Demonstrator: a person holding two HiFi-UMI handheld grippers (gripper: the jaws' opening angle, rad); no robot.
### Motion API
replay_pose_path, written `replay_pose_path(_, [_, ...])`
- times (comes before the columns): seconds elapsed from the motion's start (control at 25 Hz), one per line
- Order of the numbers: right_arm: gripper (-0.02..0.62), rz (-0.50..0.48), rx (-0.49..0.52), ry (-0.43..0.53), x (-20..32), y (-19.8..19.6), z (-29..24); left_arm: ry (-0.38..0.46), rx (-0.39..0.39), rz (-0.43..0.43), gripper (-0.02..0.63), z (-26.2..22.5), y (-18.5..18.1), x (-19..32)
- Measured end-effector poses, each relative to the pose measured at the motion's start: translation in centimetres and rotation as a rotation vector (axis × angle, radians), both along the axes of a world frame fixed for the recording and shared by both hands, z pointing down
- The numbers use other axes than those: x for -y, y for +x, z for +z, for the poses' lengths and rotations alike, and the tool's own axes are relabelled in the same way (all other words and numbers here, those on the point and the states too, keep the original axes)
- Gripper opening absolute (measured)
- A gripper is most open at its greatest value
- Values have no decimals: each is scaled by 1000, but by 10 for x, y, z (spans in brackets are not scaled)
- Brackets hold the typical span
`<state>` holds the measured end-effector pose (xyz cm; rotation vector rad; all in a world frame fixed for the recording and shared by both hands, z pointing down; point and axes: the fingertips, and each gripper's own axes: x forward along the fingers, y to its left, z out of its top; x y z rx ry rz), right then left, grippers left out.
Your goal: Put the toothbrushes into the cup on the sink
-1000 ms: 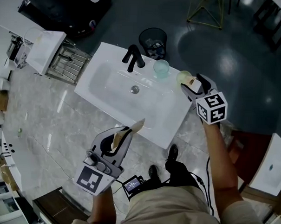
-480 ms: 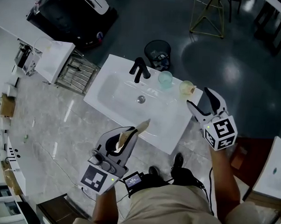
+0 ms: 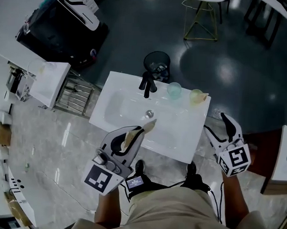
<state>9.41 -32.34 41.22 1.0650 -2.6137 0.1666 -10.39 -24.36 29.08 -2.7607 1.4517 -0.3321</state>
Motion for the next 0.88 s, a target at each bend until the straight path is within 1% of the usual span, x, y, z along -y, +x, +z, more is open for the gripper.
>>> replay_pose_path(0.08, [308, 80, -13, 20, -11, -21, -5, 7, -19, 88, 32, 4, -27, 4])
replay_pose_path(0.24, [308, 291, -33, 55, -45, -59, -25, 5, -54, 288, 32, 9, -78, 6])
replay_pose_path(0.36, [308, 406, -42, 56, -82, -94, -38, -1, -85, 387, 32, 6, -112, 8])
replay_pose_path(0.44, [308, 453, -62, 62, -106, -115, -45, -2, -100, 426, 32, 3, -127, 10])
replay_pose_path(0.56, [308, 519, -80, 61, -139, -131, -54, 22, -122, 472, 32, -6, -135, 16])
replay_pose_path(0.68, [308, 576, -108, 33, -167, -137, -57, 42, -135, 505, 32, -13, -131, 23])
replay_pose_path(0.76, [308, 605, -124, 44, -177, -137, -63, 51, -131, 517, 32, -16, -125, 30])
replay_pose_path(0.88, [308, 642, -128, 30, -190, -129, -57, 57, -128, 523, 32, -15, -112, 44])
